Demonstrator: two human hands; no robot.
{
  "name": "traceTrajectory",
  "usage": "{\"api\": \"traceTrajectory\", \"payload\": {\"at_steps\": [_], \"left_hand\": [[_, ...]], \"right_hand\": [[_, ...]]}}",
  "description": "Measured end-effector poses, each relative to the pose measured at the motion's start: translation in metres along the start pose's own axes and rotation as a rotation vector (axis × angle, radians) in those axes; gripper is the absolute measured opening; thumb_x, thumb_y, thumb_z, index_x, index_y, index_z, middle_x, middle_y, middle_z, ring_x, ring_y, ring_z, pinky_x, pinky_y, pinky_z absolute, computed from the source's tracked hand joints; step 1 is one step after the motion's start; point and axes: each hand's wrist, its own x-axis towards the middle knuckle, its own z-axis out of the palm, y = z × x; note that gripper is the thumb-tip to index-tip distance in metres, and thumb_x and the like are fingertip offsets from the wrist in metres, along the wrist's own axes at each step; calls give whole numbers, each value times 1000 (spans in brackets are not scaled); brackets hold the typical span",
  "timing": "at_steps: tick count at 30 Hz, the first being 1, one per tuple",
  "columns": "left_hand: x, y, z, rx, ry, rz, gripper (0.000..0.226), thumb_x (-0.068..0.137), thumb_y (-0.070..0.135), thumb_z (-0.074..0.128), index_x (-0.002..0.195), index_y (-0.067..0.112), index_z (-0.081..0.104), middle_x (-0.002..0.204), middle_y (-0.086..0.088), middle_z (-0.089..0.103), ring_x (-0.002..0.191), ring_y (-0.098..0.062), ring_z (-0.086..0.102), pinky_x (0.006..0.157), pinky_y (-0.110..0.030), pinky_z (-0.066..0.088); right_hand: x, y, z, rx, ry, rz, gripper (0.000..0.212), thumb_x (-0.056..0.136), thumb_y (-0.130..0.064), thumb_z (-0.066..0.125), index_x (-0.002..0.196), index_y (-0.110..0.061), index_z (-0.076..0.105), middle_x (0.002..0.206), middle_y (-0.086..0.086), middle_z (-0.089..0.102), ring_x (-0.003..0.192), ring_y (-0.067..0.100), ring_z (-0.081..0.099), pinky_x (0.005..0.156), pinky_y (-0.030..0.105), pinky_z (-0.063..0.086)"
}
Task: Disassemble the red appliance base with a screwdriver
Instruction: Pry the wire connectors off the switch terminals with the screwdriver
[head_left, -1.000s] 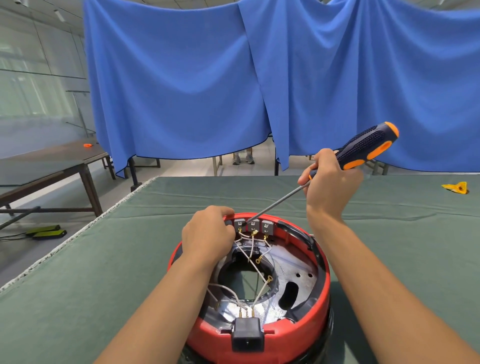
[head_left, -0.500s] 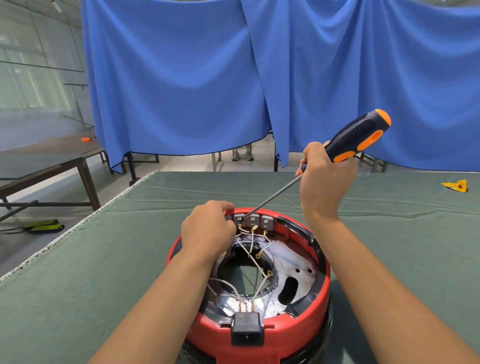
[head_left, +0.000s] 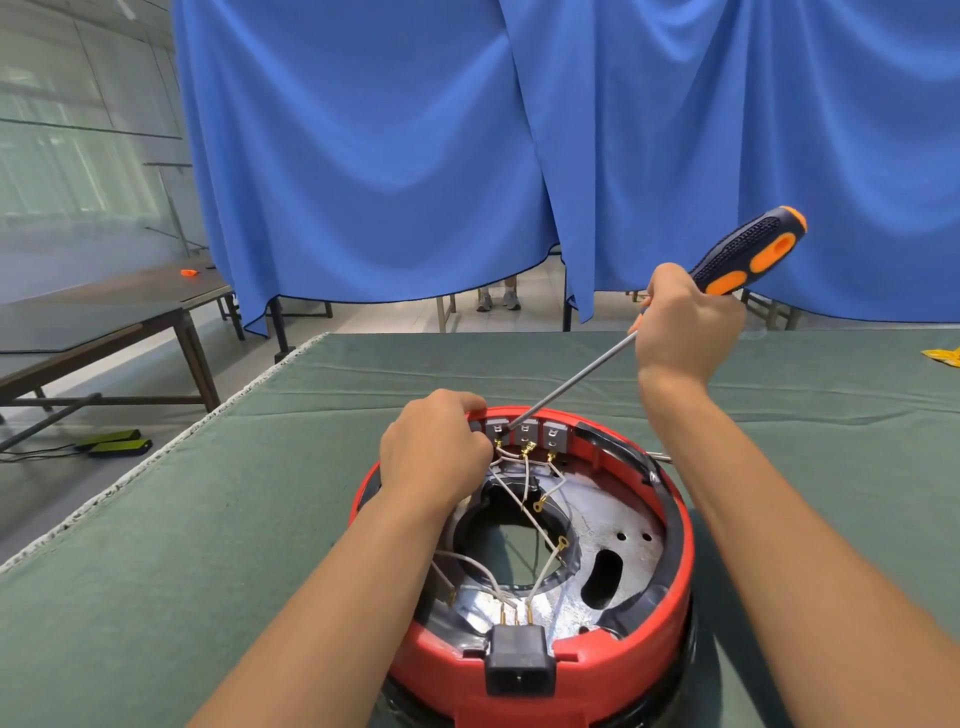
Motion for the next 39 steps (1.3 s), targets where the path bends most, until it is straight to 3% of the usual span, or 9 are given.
{"api": "traceTrajectory", "payload": {"at_steps": [6,13,17,23,29,34,39], "left_hand": [[1,0,1,-9,4,0,33,83,19,57,111,33,66,108,3,68,99,-24,60,73,-29,40],[1,-1,2,-4,5,-9,38,82,19,56,117,33,64,113,5,67,104,-23,59,76,-30,42],[0,1,1,-4,-6,0,36,81,17,56,113,32,66,110,2,68,103,-25,59,77,-31,44],[0,2,2,-8,3,4,36,84,17,57,115,30,65,110,2,68,100,-24,60,74,-29,43],[1,1,2,-12,0,-10,37,83,17,57,116,31,65,111,3,68,100,-23,60,77,-30,45],[1,1,2,-9,0,-11,38,84,18,57,119,31,64,113,4,67,103,-21,59,78,-30,45],[0,0,1,-8,-11,-20,39,83,18,57,119,32,63,114,6,67,104,-20,59,80,-31,46]], "right_hand": [[1,1,1,46,14,51,12,59,-16,47,65,-6,46,57,11,33,53,22,31,49,31,27],[-16,-8,1,208,-71,-103,23,66,-10,51,57,-14,31,53,8,30,50,24,26,46,35,24],[-19,-10,-2,174,-113,-145,17,66,-9,50,57,-6,35,50,7,29,46,22,27,43,29,25],[-6,-5,-2,73,-64,-65,14,63,-13,49,61,0,45,54,10,32,51,22,30,44,26,25],[7,6,0,0,-20,27,6,64,-13,49,64,-9,44,55,9,35,51,21,32,45,24,26],[15,16,1,-3,13,87,26,69,-6,52,56,-16,32,50,1,35,46,17,31,44,22,25],[5,9,1,59,13,45,7,62,-13,50,63,-8,44,54,9,34,50,21,31,45,26,26]]}}
